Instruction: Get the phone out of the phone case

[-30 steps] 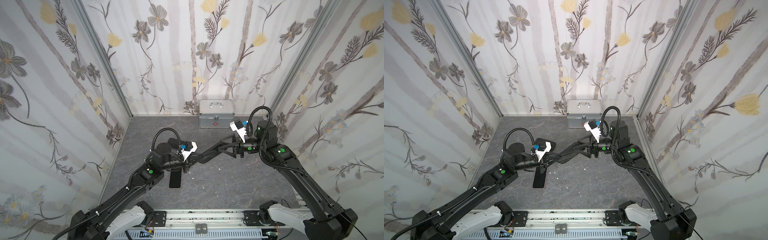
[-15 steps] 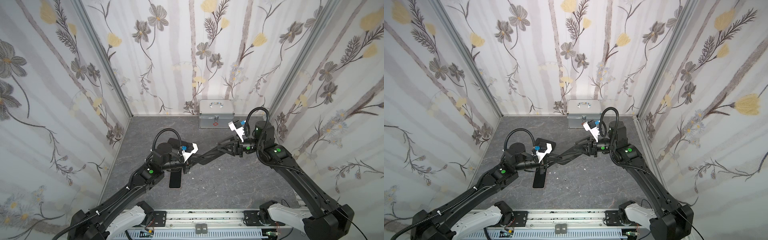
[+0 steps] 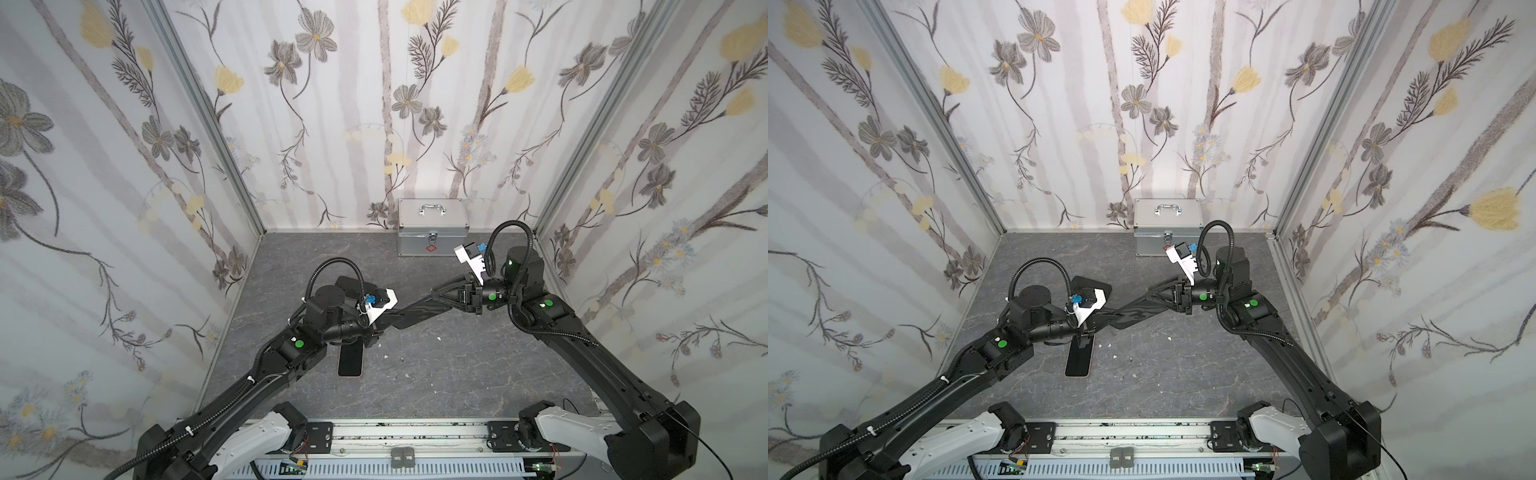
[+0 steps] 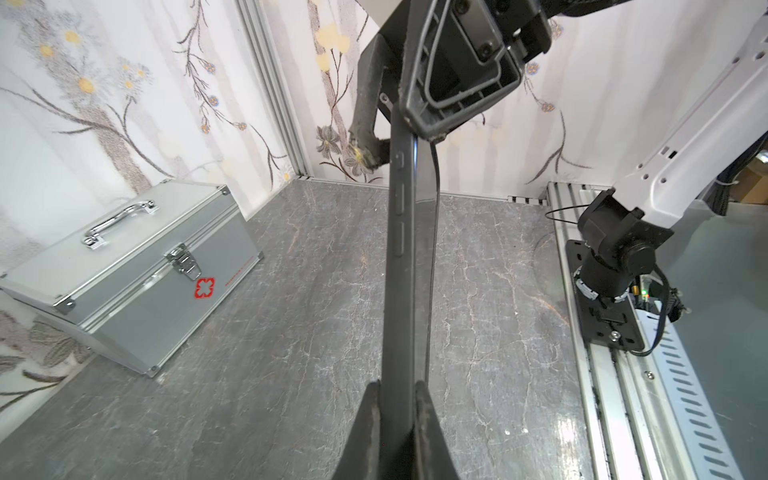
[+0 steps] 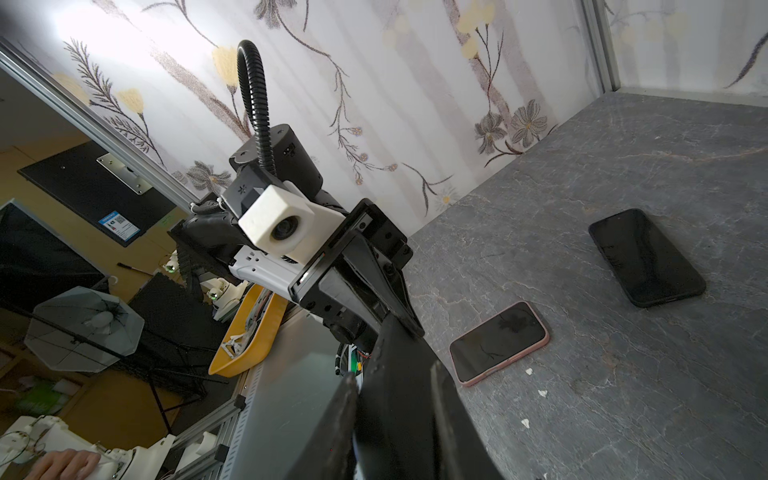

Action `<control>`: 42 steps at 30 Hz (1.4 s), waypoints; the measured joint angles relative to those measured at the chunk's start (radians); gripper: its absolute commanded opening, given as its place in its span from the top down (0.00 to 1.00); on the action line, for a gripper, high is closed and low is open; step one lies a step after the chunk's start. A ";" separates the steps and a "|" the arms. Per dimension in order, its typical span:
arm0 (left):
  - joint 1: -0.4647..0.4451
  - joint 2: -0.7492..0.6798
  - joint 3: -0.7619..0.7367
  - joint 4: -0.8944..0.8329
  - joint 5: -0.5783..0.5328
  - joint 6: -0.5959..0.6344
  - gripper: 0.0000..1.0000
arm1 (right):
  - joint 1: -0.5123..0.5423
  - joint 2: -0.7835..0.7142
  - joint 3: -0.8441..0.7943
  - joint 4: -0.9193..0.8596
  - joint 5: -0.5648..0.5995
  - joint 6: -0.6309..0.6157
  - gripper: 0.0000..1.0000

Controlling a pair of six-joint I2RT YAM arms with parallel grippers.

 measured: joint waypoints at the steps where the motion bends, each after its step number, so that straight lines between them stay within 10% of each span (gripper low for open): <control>1: 0.000 0.004 0.011 -0.016 -0.013 0.019 1.00 | 0.002 -0.003 -0.015 0.034 0.007 0.026 0.71; 15: -0.002 0.025 0.075 -0.087 -0.143 0.187 1.00 | 0.024 0.013 -0.066 0.227 0.106 0.221 0.63; 23: -0.003 -0.014 0.049 -0.066 -0.164 0.189 1.00 | 0.019 -0.005 -0.064 0.286 0.114 0.336 0.28; 42: -0.009 -0.051 -0.024 0.256 -0.288 -0.313 1.00 | -0.088 -0.234 -0.261 0.387 0.428 0.271 0.20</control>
